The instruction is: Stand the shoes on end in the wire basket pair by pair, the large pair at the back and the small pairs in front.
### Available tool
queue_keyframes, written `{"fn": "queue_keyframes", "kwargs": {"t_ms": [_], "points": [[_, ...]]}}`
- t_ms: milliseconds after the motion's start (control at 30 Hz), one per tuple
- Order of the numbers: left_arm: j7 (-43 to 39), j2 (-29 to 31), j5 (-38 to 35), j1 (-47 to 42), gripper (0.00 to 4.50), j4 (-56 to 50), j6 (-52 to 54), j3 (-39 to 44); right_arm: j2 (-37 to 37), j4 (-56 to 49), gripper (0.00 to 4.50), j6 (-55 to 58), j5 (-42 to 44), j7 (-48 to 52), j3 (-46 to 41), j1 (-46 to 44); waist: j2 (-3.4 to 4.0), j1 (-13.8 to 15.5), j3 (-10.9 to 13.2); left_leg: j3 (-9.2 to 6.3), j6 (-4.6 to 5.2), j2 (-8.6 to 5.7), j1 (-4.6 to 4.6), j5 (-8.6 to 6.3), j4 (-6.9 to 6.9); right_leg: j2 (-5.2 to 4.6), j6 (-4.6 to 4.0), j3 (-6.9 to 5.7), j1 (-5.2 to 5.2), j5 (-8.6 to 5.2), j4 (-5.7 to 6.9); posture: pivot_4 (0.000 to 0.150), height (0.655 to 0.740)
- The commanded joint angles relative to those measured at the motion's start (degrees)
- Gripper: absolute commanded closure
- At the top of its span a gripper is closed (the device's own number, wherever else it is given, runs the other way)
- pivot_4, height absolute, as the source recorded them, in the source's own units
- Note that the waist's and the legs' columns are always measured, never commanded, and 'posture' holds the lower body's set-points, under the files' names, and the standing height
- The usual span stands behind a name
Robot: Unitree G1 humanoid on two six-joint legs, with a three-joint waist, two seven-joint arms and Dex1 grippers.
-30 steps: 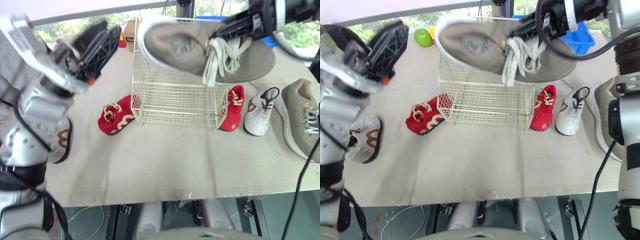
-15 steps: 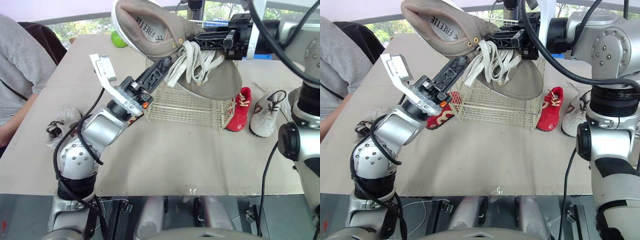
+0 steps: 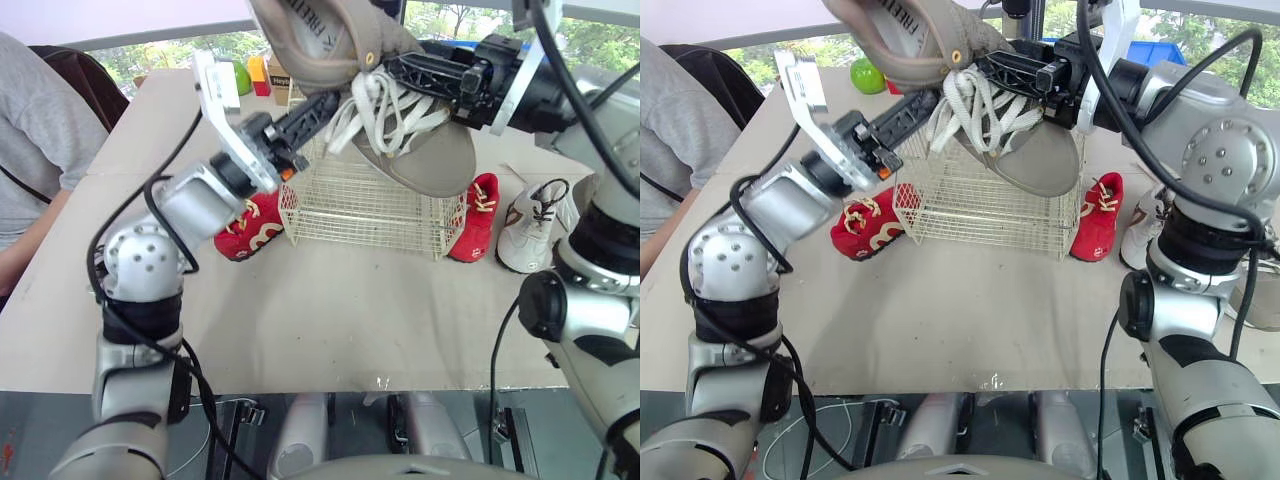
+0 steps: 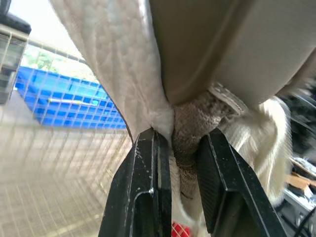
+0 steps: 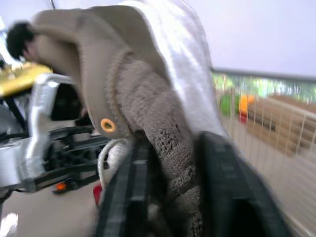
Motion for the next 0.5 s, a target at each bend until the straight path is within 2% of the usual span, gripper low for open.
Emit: {"fn": "queue_keyframes", "kwargs": {"t_ms": [33,67,100,133,300,400,500], "points": [[-6.71,3.07,4.74,-9.60,4.08,7.43,0.09,2.67,-0.20,-5.89,1.10,-5.45,1.95,-3.33,-2.33,0.36,0.00,-0.20,0.00,0.00,0.00,0.00,-0.01,0.00,0.00,0.00,0.00,-0.01,-0.02,0.00,0.03,0.150,0.7400],[-9.34,4.03,7.53,-12.31,4.08,10.57,-0.21,2.00,-1.58,-7.57,0.59,-6.62,2.30,-2.65,-2.03,1.88,0.00,-0.27,0.00,-0.01,0.00,0.00,0.00,0.00,-0.02,0.00,0.00,-0.01,-0.03,0.00,0.02,0.150,0.7400],[-11.41,4.61,10.23,-15.71,4.08,14.71,-0.86,1.53,-3.15,-10.25,0.31,-9.17,2.40,-1.10,-1.65,4.52,-0.01,-0.19,0.00,0.00,0.00,0.00,0.00,0.00,-0.02,0.01,0.01,-0.03,-0.03,-0.01,0.02,0.150,0.7400],[-13.66,5.13,13.30,-18.90,4.09,18.84,-1.71,1.08,-4.51,-12.72,0.24,-12.19,2.07,-0.18,-0.91,7.16,-0.01,-0.27,0.00,-0.01,0.00,-0.01,-0.02,0.00,-0.03,0.04,0.02,-0.09,0.00,-0.01,-0.07,0.150,0.7400],[-25.94,5.47,32.06,-34.08,4.09,39.10,-13.49,-3.95,-7.68,-21.26,0.24,-22.24,3.91,2.61,-1.19,21.62,0.01,-0.48,0.01,0.03,0.00,-0.03,-0.04,0.00,-0.13,0.03,0.04,-0.06,0.05,-0.02,-0.31,0.150,0.7400],[-32.43,4.47,43.19,-41.33,4.09,50.51,-25.15,-7.46,-11.57,-25.58,0.24,-26.47,0.99,3.16,0.10,31.20,0.01,-0.55,0.01,0.05,0.00,-0.03,-0.06,0.00,-0.22,0.02,0.04,-0.06,0.06,-0.02,-0.49,0.150,0.7400],[-36.03,3.26,52.57,-46.68,4.09,60.34,-37.35,-10.31,-11.13,-28.70,0.24,-27.05,3.65,0.37,-1.71,37.94,-0.01,-0.48,0.03,0.08,0.00,-0.02,-0.07,0.00,-0.37,0.03,0.05,-0.05,0.03,-0.03,-0.60,0.150,0.7400]]}}
